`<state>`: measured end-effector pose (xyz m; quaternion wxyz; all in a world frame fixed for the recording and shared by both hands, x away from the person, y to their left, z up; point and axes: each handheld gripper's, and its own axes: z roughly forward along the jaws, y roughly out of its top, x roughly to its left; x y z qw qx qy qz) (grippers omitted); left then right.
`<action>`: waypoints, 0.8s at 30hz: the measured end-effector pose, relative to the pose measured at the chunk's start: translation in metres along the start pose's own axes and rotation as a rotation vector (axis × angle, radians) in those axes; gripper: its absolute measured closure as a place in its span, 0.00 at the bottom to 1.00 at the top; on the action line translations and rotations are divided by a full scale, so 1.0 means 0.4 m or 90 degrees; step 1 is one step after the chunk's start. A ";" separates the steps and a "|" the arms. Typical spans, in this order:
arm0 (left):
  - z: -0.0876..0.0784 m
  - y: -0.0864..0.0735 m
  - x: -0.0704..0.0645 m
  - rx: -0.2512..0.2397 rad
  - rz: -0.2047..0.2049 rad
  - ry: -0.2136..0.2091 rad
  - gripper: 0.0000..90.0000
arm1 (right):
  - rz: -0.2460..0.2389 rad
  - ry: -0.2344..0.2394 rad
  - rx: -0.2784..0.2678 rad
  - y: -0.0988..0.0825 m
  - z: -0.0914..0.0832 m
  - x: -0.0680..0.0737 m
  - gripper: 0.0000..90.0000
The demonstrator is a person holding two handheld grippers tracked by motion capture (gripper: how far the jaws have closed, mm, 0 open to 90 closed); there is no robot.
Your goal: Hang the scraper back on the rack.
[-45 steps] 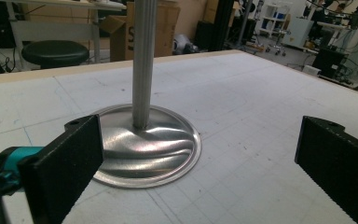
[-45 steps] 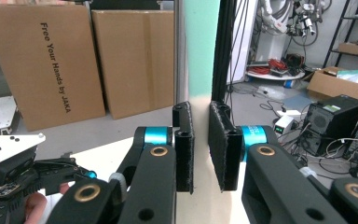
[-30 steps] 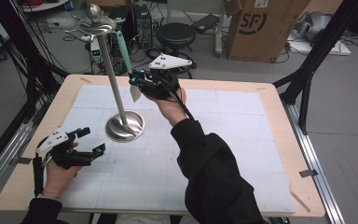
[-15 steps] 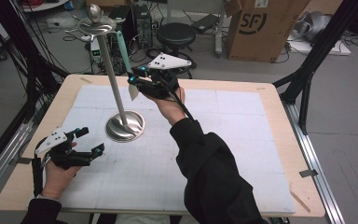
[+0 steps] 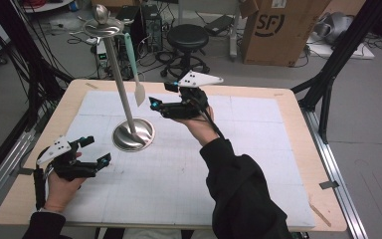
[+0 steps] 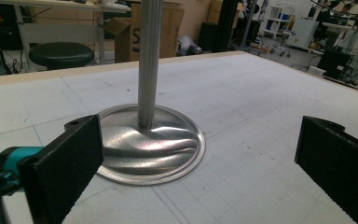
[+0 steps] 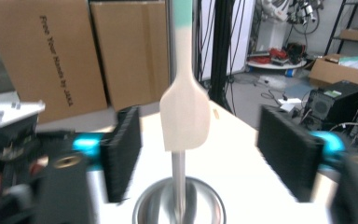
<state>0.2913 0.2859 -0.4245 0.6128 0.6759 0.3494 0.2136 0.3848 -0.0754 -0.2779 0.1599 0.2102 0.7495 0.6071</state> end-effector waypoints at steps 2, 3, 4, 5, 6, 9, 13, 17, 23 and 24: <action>0.000 0.000 0.000 0.000 -0.001 -0.001 0.02 | 0.004 0.007 0.012 -0.015 -0.016 -0.006 0.15; 0.000 0.000 0.000 -0.001 -0.002 -0.001 0.02 | 0.005 0.009 0.017 -0.021 -0.021 -0.008 0.14; 0.001 0.000 0.000 -0.001 -0.002 -0.001 0.02 | 0.007 0.017 0.026 -0.032 -0.032 -0.011 0.12; 0.001 0.000 0.000 0.000 -0.002 0.000 0.02 | 0.007 0.017 0.034 -0.041 -0.041 -0.013 0.11; 0.001 0.000 0.001 0.001 -0.002 0.000 0.02 | 0.012 0.015 0.039 -0.051 -0.050 -0.013 0.10; 0.003 0.001 0.000 -0.002 -0.001 -0.001 0.02 | 0.027 0.002 0.054 -0.076 -0.074 -0.017 0.00; 0.007 0.001 -0.002 0.000 0.000 -0.001 0.02 | 0.023 -0.008 0.041 -0.109 -0.117 -0.020 0.00; 0.008 0.000 -0.001 0.000 -0.001 0.001 0.02 | 0.028 -0.003 0.041 -0.139 -0.157 -0.028 0.00; 0.013 0.000 -0.002 0.000 0.000 0.001 0.02 | 0.034 -0.017 0.042 -0.188 -0.218 -0.039 0.00; 0.013 0.000 -0.002 0.001 0.000 0.001 0.02 | 0.039 -0.021 0.044 -0.197 -0.227 -0.039 0.00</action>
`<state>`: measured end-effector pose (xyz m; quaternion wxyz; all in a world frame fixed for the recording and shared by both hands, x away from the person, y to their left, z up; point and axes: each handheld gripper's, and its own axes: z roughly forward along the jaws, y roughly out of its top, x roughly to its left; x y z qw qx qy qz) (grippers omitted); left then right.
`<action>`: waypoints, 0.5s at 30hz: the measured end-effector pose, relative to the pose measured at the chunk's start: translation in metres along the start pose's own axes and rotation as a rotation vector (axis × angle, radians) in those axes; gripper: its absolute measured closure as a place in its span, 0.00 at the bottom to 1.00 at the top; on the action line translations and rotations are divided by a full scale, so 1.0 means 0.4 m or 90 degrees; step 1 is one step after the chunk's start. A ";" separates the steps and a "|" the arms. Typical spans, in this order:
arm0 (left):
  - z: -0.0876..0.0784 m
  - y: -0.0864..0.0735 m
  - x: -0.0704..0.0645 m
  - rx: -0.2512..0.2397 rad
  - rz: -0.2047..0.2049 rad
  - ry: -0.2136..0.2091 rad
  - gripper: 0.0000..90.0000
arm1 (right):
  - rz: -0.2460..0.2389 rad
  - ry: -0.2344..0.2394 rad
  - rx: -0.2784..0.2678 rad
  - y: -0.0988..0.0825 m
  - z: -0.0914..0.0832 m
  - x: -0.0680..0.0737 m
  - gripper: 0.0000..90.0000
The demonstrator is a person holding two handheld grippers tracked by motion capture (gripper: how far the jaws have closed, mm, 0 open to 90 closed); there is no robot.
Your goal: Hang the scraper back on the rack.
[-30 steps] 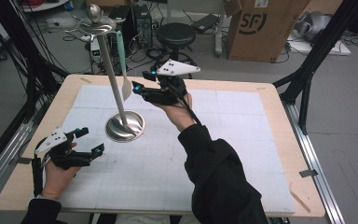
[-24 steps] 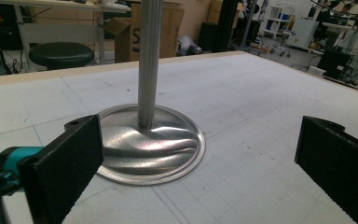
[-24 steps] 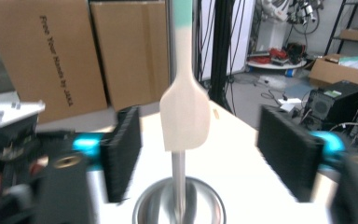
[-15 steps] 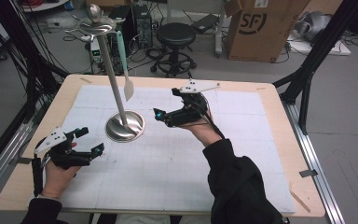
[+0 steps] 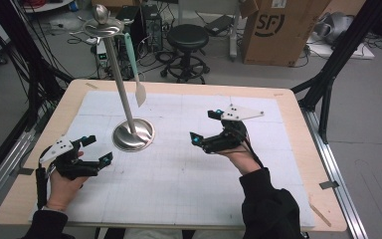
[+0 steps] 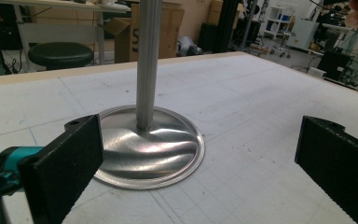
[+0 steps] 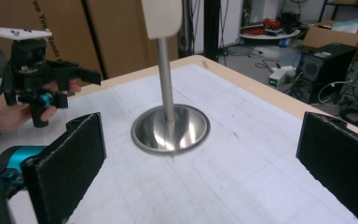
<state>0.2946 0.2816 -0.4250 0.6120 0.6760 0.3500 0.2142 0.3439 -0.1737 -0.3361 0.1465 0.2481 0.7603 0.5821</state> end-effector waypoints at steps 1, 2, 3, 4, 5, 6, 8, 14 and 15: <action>0.001 0.000 0.000 -0.001 -0.001 -0.001 0.02 | 0.003 -0.003 0.002 -0.010 -0.008 -0.001 0.00; 0.001 0.000 0.000 -0.001 0.000 -0.001 0.02 | 0.001 -0.007 0.006 -0.019 -0.015 -0.001 0.00; 0.002 0.000 -0.001 0.001 0.000 -0.001 0.02 | 0.001 -0.013 0.010 -0.029 -0.022 -0.001 0.00; 0.003 0.000 -0.001 0.001 0.000 -0.002 0.02 | 0.001 -0.015 0.012 -0.038 -0.030 0.000 0.00; 0.004 0.000 -0.002 0.003 0.000 -0.003 0.02 | -0.001 -0.015 0.014 -0.044 -0.035 0.000 0.00; 0.005 -0.001 -0.003 0.004 0.001 -0.003 0.02 | 0.002 -0.016 0.016 -0.054 -0.046 0.000 0.00; 0.007 -0.001 -0.005 0.008 0.003 -0.004 0.02 | 0.006 -0.021 0.011 -0.068 -0.063 -0.004 0.00; 0.007 -0.001 -0.005 0.008 0.003 -0.005 0.02 | 0.032 -0.032 -0.007 -0.104 -0.116 -0.028 0.00; 0.007 -0.001 -0.005 0.009 0.003 -0.005 0.02 | 0.036 -0.033 -0.007 -0.110 -0.125 -0.033 0.00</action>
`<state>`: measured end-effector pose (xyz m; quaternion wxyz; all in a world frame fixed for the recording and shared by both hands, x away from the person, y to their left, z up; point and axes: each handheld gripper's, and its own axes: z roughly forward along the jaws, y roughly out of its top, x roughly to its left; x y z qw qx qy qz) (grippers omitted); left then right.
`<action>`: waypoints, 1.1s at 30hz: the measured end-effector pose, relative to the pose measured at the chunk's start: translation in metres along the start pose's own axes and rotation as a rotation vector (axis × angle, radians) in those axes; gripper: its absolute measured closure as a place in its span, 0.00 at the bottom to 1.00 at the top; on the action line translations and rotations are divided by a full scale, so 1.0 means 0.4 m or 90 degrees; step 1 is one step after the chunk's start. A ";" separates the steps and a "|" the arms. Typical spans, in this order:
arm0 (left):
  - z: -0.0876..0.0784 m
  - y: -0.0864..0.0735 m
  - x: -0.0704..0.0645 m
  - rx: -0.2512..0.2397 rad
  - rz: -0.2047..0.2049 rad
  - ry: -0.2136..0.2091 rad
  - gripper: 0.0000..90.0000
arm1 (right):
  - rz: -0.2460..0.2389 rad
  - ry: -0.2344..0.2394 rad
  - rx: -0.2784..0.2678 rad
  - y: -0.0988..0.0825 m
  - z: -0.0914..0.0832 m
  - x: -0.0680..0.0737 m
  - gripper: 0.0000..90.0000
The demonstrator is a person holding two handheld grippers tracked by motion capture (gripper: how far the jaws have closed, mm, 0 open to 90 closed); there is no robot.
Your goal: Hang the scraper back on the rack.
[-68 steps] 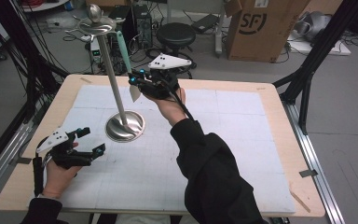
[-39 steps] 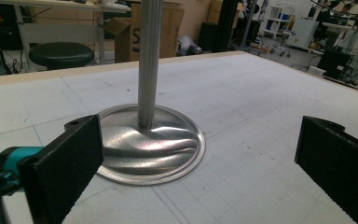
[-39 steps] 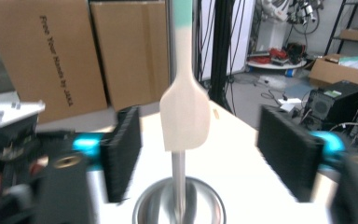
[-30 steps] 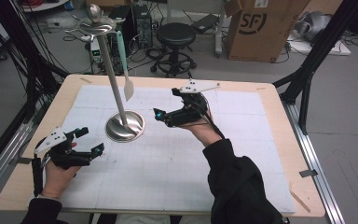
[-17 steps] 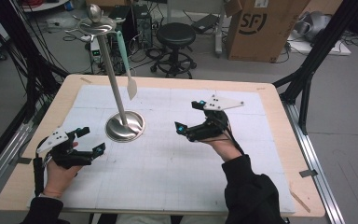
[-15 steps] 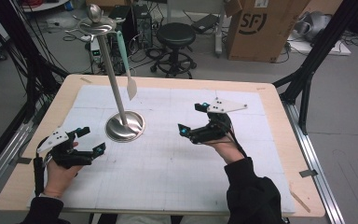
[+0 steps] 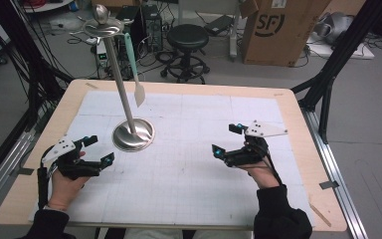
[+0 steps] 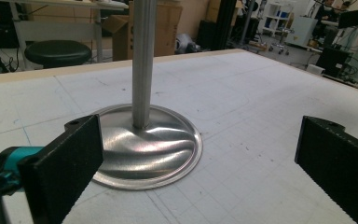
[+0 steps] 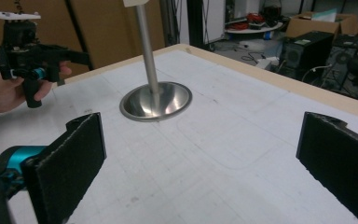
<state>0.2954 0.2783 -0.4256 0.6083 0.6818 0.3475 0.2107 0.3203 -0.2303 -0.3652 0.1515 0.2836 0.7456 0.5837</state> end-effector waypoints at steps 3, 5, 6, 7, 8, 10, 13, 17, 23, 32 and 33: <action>0.001 0.000 0.000 0.001 0.002 0.000 0.02 | 0.006 -0.008 0.006 -0.018 -0.021 -0.018 0.00; 0.002 -0.001 0.000 0.001 0.002 -0.001 0.02 | 0.010 -0.013 0.013 -0.030 -0.030 -0.031 0.00; 0.002 0.000 0.000 0.001 0.002 -0.001 0.02 | 0.016 -0.015 0.016 -0.036 -0.035 -0.037 0.00; 0.002 0.000 0.000 -0.001 0.000 0.000 0.02 | 0.021 -0.018 0.014 -0.041 -0.041 -0.043 0.00; 0.001 0.000 0.000 -0.002 -0.001 -0.001 0.02 | 0.024 -0.023 0.011 -0.046 -0.047 -0.049 0.00; 0.002 -0.001 0.000 -0.003 -0.001 -0.001 0.02 | 0.033 -0.026 0.005 -0.055 -0.062 -0.060 0.00; 0.003 -0.001 0.001 -0.001 0.002 -0.003 0.02 | 0.036 -0.028 0.003 -0.072 -0.082 -0.075 0.00; 0.003 -0.001 0.002 0.000 0.003 -0.004 0.02 | 0.035 -0.035 0.008 -0.095 -0.101 -0.089 0.00; 0.003 -0.001 0.002 -0.003 0.000 -0.003 0.02 | 0.031 -0.043 0.000 -0.125 -0.119 -0.101 0.00; 0.004 -0.001 0.002 -0.002 0.005 -0.004 0.02 | 0.031 -0.051 -0.019 -0.156 -0.153 -0.114 0.00; 0.004 -0.001 0.002 -0.002 0.004 -0.005 0.02 | 0.030 -0.050 -0.023 -0.159 -0.157 -0.115 0.00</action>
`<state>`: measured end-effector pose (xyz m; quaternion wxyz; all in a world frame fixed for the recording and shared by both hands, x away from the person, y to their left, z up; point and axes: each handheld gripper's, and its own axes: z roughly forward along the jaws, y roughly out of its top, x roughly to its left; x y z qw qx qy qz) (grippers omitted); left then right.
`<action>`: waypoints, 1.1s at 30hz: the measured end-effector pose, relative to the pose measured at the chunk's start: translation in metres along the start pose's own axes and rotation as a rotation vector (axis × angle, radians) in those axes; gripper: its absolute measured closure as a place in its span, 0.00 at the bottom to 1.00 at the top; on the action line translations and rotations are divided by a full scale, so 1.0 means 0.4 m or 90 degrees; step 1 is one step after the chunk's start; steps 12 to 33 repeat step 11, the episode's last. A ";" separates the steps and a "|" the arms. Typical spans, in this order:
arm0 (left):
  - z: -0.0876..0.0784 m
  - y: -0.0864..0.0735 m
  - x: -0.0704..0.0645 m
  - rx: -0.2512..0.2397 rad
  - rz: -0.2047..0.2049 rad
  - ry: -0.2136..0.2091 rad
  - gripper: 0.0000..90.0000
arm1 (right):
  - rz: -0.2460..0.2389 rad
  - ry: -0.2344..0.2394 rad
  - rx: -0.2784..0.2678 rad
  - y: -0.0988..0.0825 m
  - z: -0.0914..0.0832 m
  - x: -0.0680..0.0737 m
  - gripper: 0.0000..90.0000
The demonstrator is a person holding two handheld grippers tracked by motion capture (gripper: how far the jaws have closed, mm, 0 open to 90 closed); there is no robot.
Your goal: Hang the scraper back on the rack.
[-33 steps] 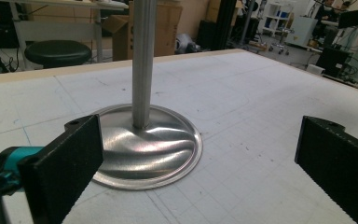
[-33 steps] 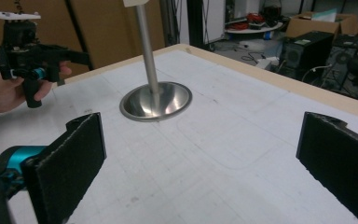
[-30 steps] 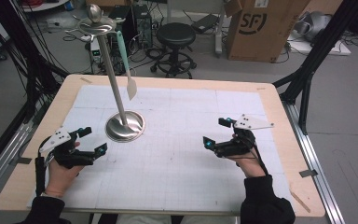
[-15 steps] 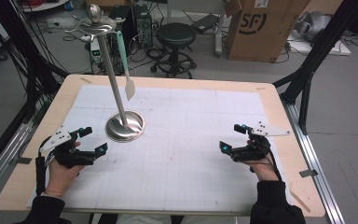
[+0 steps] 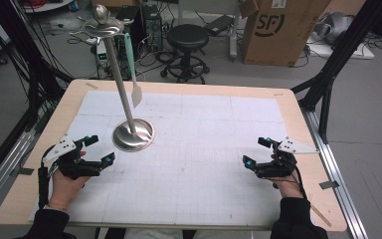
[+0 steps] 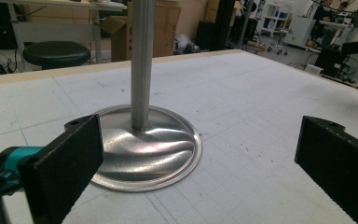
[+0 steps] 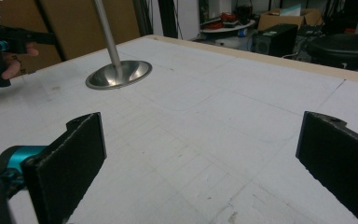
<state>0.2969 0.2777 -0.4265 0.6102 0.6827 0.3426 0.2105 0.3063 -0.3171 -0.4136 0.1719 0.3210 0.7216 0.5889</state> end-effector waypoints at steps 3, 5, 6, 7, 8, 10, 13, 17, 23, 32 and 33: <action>0.002 -0.001 -0.001 0.002 0.007 0.002 0.02 | 0.006 0.000 -0.009 -0.005 -0.013 -0.006 0.00; 0.002 -0.001 -0.002 0.002 0.005 0.001 0.02 | 0.012 -0.008 -0.019 -0.006 -0.023 -0.011 0.00; 0.002 -0.001 -0.001 0.002 0.007 0.002 0.02 | 0.013 -0.011 -0.024 -0.006 -0.027 -0.013 0.00; 0.002 -0.001 -0.001 0.001 0.006 0.002 0.02 | 0.014 -0.013 -0.027 -0.007 -0.032 -0.015 0.00; 0.002 -0.001 0.000 0.001 0.005 0.002 0.02 | 0.017 -0.016 -0.030 -0.008 -0.036 -0.016 0.00; 0.004 -0.002 0.000 0.001 0.003 0.001 0.02 | 0.023 -0.018 -0.033 -0.010 -0.040 -0.020 0.00; 0.004 -0.002 0.000 0.002 0.003 0.001 0.02 | 0.023 -0.020 -0.034 -0.012 -0.041 -0.022 0.00; 0.004 -0.002 0.000 0.002 0.003 0.001 0.02 | 0.023 -0.020 -0.034 -0.012 -0.041 -0.022 0.00; 0.004 -0.002 0.000 0.002 0.003 0.001 0.02 | 0.023 -0.020 -0.034 -0.012 -0.041 -0.022 0.00; 0.004 -0.002 0.000 0.002 0.003 0.001 0.02 | 0.023 -0.020 -0.034 -0.012 -0.041 -0.022 0.00; 0.004 -0.002 0.000 0.002 0.003 0.001 0.02 | 0.023 -0.020 -0.034 -0.012 -0.041 -0.022 0.00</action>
